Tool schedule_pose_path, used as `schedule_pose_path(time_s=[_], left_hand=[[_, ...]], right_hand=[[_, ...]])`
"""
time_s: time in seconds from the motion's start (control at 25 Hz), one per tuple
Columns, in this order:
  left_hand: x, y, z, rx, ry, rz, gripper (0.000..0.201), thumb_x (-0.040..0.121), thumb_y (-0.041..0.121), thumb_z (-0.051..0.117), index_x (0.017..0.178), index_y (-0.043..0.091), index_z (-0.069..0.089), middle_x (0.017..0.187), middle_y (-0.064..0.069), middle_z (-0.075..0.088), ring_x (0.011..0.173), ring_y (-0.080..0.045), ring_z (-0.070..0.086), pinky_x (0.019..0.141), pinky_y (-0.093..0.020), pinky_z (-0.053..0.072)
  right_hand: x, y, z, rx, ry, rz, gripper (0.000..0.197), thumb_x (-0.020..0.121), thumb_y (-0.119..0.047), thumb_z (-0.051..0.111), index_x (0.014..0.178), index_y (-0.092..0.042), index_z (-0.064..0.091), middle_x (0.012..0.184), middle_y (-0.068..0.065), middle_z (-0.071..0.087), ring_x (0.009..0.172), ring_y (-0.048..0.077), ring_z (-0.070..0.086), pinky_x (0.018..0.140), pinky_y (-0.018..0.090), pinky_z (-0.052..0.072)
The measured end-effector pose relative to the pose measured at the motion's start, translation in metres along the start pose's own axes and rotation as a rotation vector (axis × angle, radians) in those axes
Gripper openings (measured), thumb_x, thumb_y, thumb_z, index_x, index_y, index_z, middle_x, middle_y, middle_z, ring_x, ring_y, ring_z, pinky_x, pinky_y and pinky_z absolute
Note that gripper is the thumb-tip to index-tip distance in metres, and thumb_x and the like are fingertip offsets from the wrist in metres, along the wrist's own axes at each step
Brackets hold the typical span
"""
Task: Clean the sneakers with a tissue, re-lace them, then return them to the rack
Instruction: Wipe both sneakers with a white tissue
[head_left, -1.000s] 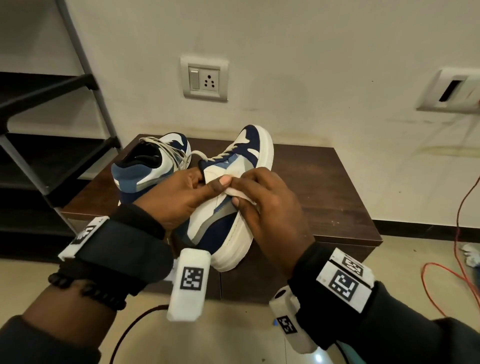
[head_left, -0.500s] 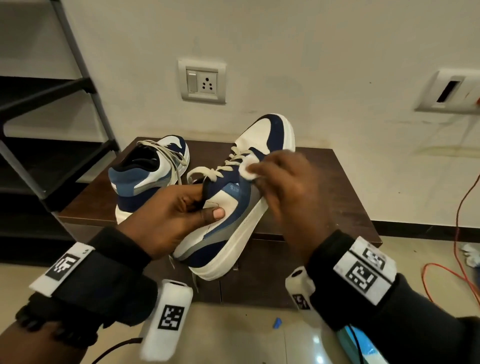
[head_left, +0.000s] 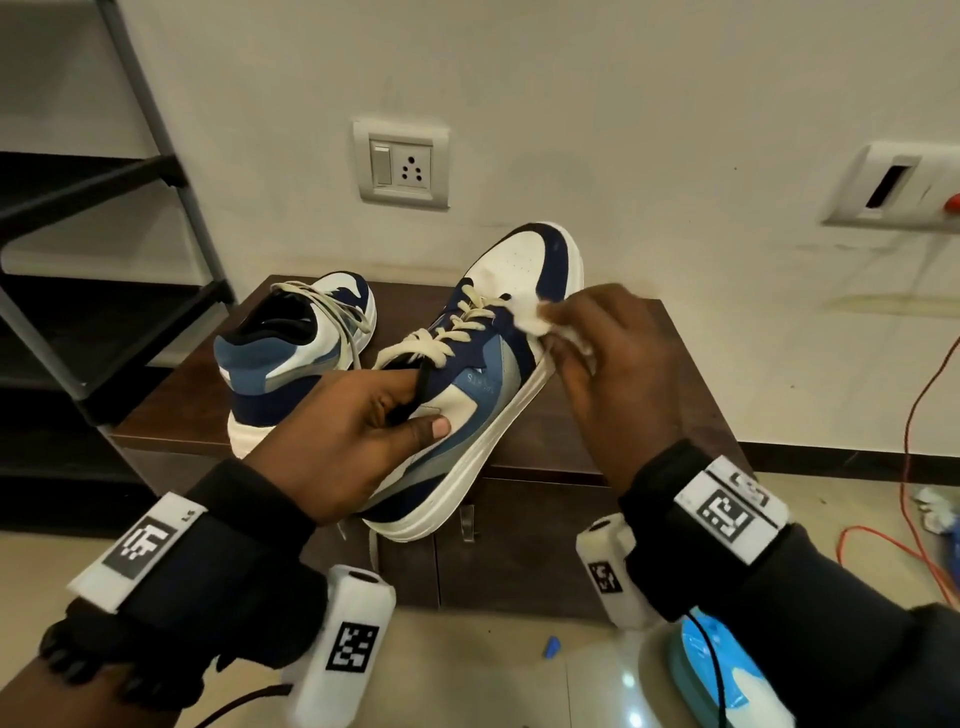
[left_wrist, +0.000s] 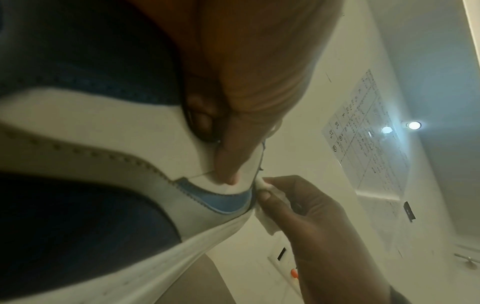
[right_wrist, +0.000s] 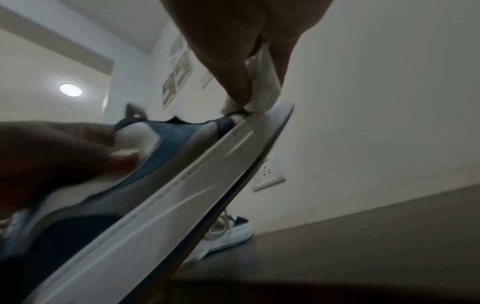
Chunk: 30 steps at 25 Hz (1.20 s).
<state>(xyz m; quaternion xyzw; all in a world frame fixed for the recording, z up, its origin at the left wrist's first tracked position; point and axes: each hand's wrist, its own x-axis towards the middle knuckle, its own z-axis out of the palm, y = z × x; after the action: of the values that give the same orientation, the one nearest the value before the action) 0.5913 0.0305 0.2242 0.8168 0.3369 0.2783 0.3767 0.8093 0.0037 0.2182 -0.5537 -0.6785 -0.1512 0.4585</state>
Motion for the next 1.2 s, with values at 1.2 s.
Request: schedule_pose_path(time_s=[1.2], left_hand=[[0.011,-0.016,0.004,-0.566,0.336,-0.216,0.032,0.088,0.004,0.057,0.118,0.01,0.063,0.108,-0.006,0.072,0.103,-0.025,0.068,0.091,-0.038,0.052]], right_hand=[[-0.006,-0.011,0.01,0.183,-0.203,0.047,0.015,0.084,-0.02,0.065,0.099,-0.019,0.068,0.097,-0.003,0.064,0.09,0.016,0.057,0.071,0.039,0.053]])
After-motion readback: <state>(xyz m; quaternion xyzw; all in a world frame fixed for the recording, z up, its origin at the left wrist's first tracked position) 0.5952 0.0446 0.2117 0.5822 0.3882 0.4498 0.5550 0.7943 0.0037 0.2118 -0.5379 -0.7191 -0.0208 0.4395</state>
